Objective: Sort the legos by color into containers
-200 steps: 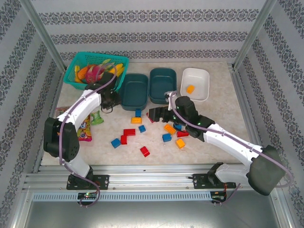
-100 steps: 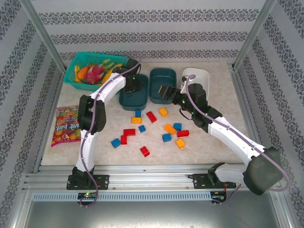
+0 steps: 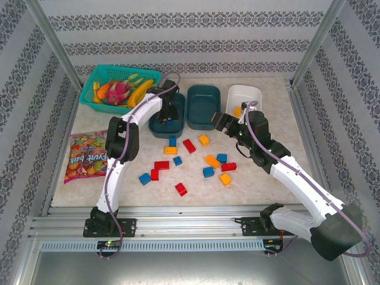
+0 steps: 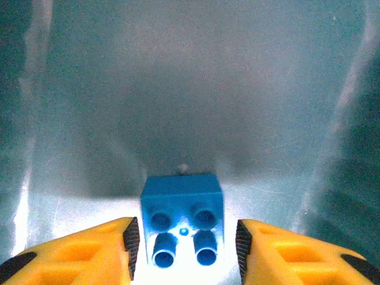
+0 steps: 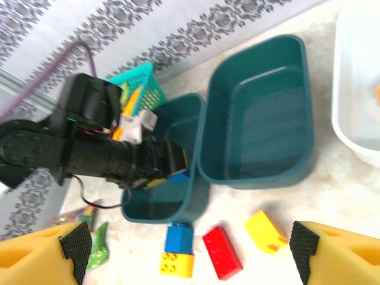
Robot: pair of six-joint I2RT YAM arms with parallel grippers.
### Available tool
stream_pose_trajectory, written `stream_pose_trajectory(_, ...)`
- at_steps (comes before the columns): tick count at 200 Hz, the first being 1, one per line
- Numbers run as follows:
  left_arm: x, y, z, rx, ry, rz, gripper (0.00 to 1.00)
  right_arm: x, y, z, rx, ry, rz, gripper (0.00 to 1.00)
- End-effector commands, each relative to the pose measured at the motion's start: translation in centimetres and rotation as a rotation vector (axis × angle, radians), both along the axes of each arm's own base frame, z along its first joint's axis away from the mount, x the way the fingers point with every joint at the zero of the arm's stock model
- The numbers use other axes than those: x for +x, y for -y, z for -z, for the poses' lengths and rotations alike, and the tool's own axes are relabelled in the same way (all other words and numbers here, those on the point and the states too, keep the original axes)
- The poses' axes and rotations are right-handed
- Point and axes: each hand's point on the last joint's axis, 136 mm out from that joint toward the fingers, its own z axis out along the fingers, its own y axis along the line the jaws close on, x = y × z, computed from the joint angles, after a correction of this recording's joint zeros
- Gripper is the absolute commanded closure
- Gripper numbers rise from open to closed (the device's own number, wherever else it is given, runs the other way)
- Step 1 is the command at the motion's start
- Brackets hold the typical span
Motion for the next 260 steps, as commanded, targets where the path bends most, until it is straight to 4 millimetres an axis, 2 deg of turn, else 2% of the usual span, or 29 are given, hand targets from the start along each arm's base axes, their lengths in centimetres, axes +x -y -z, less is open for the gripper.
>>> stream_pose_trajectory(1,0.0,0.3,-3.6,-0.006,0.048,0.012,0.43,-0.5,1.5,0.2,-0.063,-0.015,0.034,0.11)
stream_pose_trajectory(40,-0.1,0.3,-8.9,-0.033,0.142,-0.006,0.40,-1.2,2.4,0.4,-0.134,-0.047,0.038,0.12)
stream_pose_trajectory(72,-1.6,0.8,-13.6,-0.078,0.226,-0.003,0.38,-2.1,3.8,1.3,-0.187,-0.137,0.087,0.15)
stream_pose_trajectory(88,-3.0,1.7,-15.5,-0.133,0.273,0.015,0.38,-3.2,5.7,2.9,-0.191,-0.264,0.189,0.21)
stream_pose_trajectory(102,-4.8,2.9,-17.6,-0.193,0.330,0.053,0.37,-4.8,7.6,5.3,-0.158,-0.435,0.309,0.29)
stream_pose_trajectory(127,-8.9,5.7,-20.1,-0.329,0.427,0.161,0.33,-6.2,7.9,9.3,-0.021,-0.627,0.411,0.36)
stream_pose_trajectory(154,-14.4,7.1,-20.4,-0.458,0.495,0.244,0.29,-6.6,7.6,13.0,0.143,-0.788,0.526,0.36)
stream_pose_trajectory(168,-17.1,6.6,-20.0,-0.476,0.503,0.247,0.25,-6.8,7.3,14.5,0.205,-0.862,0.562,0.36)
stream_pose_trajectory(192,-20.4,5.6,-18.6,-0.510,0.474,0.220,0.25,-6.8,6.6,16.8,0.273,-0.941,0.610,0.36)
stream_pose_trajectory(219,-22.6,4.8,-18.1,-0.492,0.470,0.203,0.25,-6.9,6.2,19.1,0.341,-0.999,0.670,0.37)
stream_pose_trajectory(260,-23.9,4.2,-18.3,-0.475,0.479,0.196,0.25,-7.0,5.4,21.2,0.378,-1.085,0.696,0.39)
